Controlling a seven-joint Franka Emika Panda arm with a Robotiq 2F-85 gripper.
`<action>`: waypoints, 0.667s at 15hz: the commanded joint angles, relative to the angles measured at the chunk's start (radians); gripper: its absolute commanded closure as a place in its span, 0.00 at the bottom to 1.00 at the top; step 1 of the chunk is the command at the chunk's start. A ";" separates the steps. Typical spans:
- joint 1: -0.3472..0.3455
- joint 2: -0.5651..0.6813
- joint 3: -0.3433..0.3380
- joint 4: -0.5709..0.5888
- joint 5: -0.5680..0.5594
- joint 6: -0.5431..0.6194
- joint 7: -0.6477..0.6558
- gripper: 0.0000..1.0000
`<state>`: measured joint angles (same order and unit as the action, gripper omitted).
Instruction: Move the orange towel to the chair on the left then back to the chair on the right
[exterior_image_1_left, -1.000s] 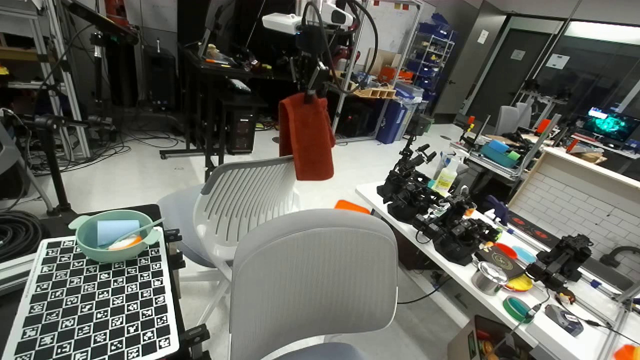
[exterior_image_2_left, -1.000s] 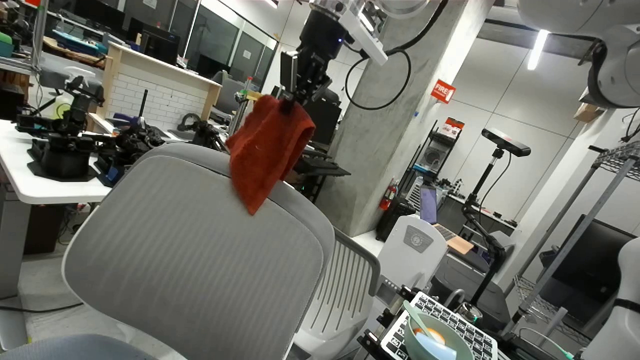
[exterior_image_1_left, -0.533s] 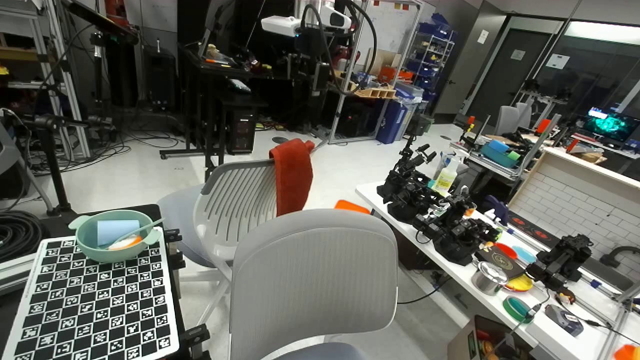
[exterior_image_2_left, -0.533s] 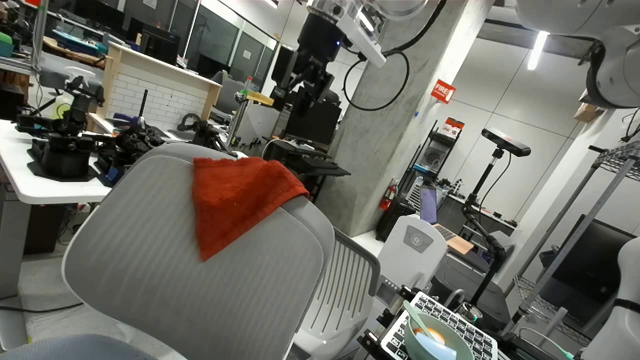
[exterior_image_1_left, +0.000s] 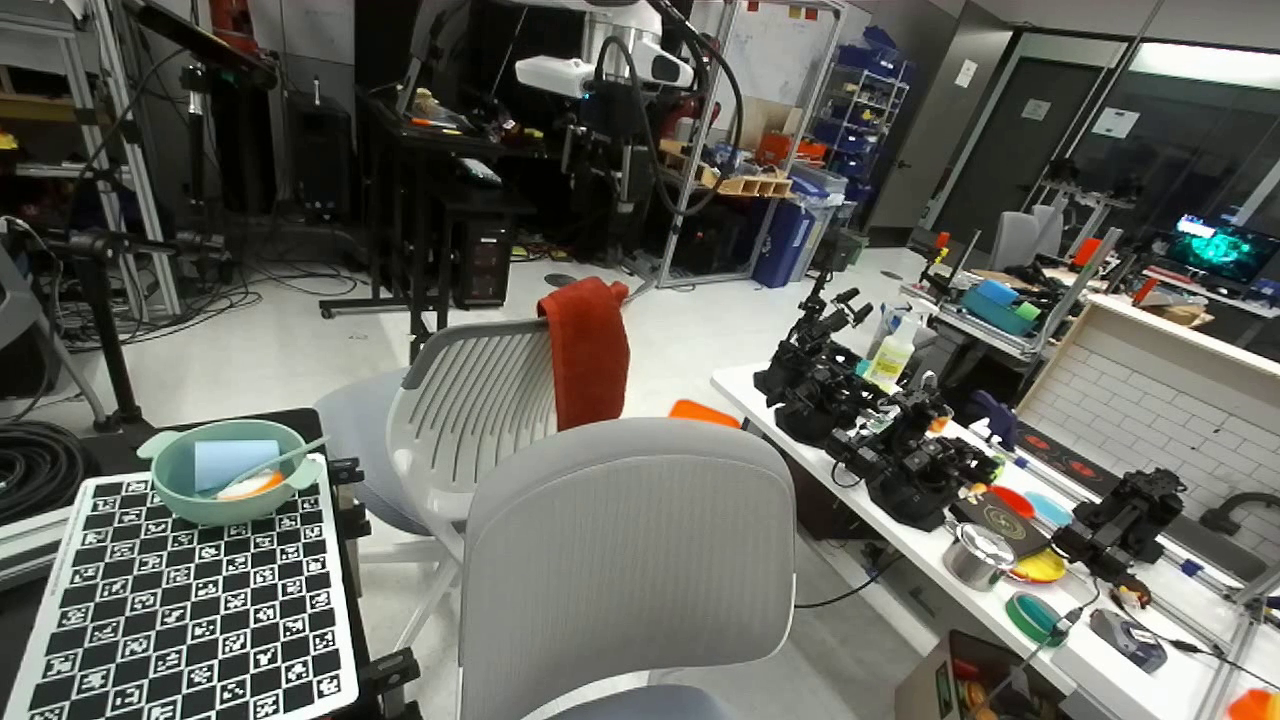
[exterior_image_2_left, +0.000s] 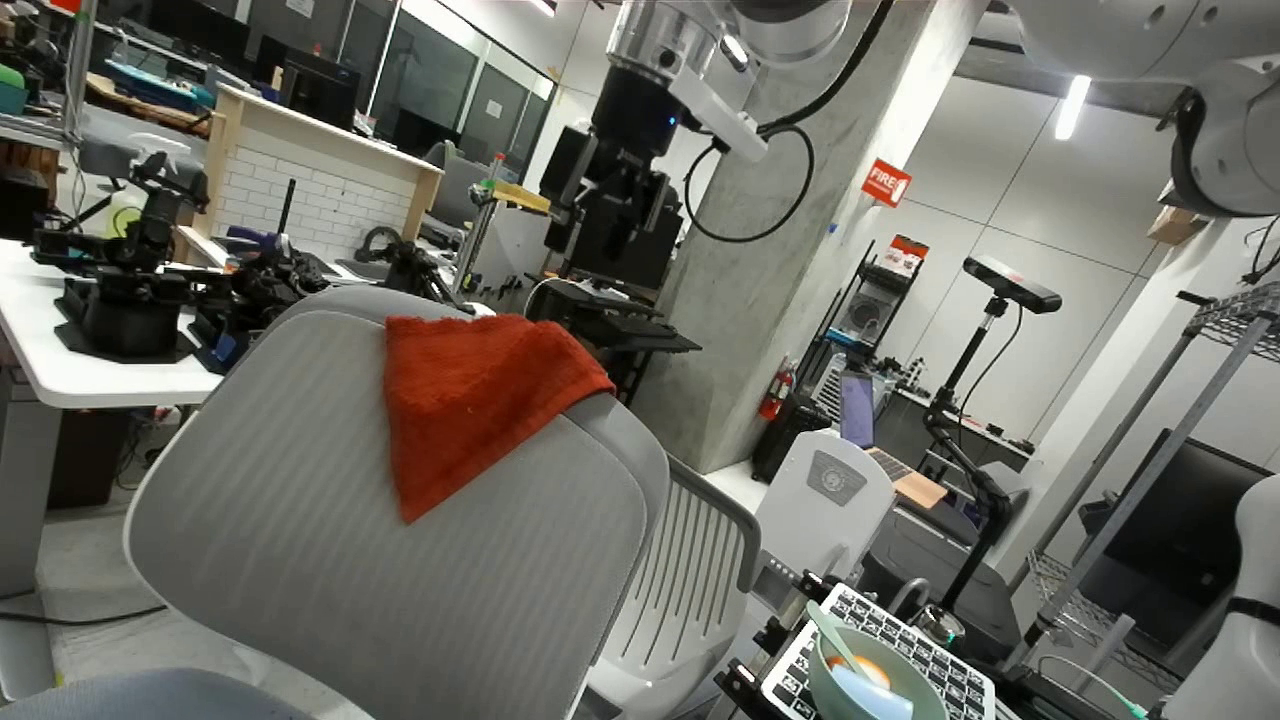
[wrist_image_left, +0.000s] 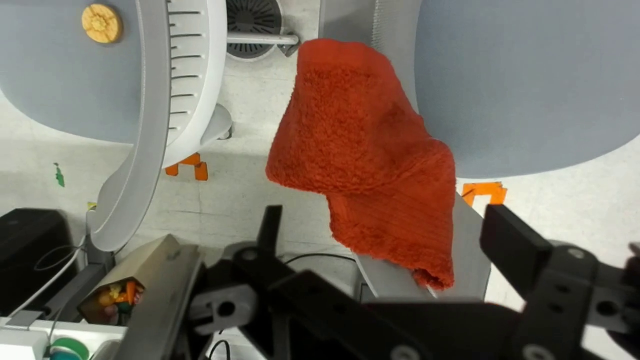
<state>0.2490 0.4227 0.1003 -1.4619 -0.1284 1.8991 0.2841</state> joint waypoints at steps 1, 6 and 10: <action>0.000 0.000 -0.010 -0.044 -0.015 0.010 -0.008 0.00; 0.002 0.040 -0.021 -0.060 -0.027 0.013 -0.001 0.00; 0.004 0.088 -0.030 -0.040 -0.036 0.022 -0.003 0.00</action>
<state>0.2480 0.4809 0.0817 -1.5246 -0.1437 1.9072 0.2842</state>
